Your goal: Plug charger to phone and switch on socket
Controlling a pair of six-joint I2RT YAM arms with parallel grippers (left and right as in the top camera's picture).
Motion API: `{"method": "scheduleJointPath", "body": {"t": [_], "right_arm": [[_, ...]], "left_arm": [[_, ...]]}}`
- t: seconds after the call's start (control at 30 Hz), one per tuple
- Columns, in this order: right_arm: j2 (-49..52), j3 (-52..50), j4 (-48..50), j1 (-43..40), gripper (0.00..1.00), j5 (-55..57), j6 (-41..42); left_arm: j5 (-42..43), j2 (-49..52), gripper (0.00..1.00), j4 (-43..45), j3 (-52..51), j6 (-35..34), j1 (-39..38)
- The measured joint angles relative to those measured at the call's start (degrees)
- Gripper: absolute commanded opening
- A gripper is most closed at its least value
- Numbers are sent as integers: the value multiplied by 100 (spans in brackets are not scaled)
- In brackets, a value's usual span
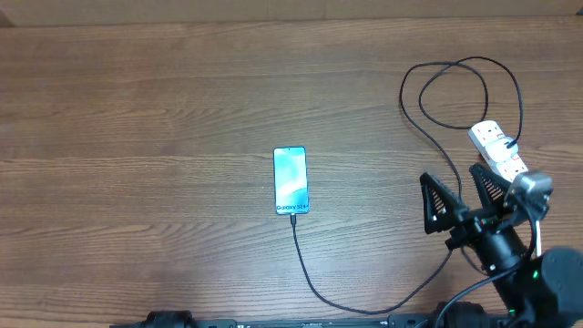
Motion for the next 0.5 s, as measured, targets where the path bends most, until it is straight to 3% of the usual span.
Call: {"method": "scheduleJointPath", "body": {"t": [0.33,0.5], "right_arm": [[-1770,-2218,2599,2,100,2,-26],[-1930,-2962,3423,92,100,116,-20]], "left_arm": [[0,0,100,2,0,0,0],[0,0,100,2,0,0,-2]]}}
